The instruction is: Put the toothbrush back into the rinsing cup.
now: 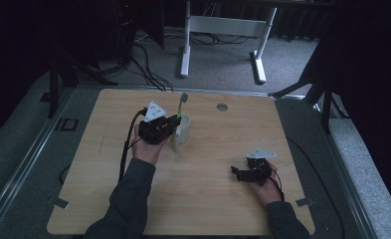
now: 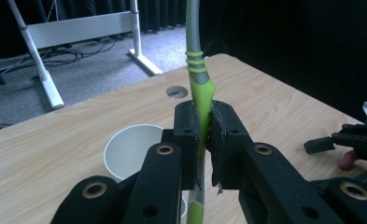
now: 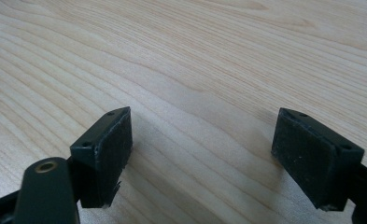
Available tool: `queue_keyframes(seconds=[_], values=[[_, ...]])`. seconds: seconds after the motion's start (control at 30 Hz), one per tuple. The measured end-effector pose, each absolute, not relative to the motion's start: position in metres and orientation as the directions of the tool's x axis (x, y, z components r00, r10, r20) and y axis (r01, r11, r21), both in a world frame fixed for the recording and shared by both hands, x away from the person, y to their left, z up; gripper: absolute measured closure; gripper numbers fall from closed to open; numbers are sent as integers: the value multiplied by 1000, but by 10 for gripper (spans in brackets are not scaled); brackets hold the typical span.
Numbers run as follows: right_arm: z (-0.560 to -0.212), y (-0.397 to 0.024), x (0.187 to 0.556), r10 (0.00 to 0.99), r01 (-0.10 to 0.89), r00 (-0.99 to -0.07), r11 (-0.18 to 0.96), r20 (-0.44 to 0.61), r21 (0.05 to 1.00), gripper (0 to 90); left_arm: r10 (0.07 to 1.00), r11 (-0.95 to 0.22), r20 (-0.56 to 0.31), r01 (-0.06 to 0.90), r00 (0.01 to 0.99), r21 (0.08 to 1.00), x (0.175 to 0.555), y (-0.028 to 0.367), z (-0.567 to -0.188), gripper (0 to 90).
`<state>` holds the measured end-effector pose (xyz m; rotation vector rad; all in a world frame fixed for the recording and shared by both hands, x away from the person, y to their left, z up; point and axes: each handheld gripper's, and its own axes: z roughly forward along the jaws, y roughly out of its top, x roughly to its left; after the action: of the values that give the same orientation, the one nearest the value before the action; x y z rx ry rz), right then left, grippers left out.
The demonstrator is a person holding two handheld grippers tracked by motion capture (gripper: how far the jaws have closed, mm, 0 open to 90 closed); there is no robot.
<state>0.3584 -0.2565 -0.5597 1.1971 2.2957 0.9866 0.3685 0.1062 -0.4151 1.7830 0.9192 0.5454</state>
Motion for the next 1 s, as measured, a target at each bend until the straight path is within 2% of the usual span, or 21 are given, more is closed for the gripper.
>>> queue_keyframes(seconds=[1.0], values=[[-560,-256,358,821,564,-571,394,-2,726,199,797,-115,-85,289,598,950,376,105,-422,821]])
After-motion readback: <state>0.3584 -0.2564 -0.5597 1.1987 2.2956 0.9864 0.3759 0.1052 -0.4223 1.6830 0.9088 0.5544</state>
